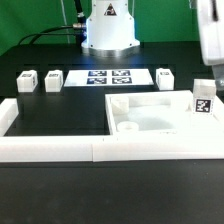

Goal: Assemble square table

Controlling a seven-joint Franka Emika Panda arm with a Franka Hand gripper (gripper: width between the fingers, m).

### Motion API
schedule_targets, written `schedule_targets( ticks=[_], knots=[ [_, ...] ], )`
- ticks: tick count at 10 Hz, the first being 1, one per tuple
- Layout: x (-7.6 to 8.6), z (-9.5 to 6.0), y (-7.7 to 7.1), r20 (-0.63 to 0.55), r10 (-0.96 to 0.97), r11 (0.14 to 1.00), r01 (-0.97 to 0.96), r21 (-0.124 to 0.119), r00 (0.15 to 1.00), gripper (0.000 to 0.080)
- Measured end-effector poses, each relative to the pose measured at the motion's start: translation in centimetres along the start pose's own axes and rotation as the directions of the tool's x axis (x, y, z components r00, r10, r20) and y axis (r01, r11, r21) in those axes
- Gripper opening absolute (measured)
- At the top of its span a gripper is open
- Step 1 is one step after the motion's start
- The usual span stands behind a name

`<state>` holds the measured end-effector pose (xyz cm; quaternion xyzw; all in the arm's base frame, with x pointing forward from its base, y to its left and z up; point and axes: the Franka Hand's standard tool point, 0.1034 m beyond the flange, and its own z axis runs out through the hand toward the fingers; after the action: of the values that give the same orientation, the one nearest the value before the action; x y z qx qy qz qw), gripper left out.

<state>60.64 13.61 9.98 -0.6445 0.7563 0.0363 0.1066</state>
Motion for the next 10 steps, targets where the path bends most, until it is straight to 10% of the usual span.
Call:
schedule_targets(
  ticks=[8, 10],
  knots=[
    [-1.4, 0.4, 2.2, 0.004, -0.52, 0.854, 0.52, -0.018, 0.854, 0.0649],
    [-0.1, 2.1, 4.9, -0.002, -0.68, 0.733, 0.679, -0.039, 0.734, 0.0649]
  ],
)
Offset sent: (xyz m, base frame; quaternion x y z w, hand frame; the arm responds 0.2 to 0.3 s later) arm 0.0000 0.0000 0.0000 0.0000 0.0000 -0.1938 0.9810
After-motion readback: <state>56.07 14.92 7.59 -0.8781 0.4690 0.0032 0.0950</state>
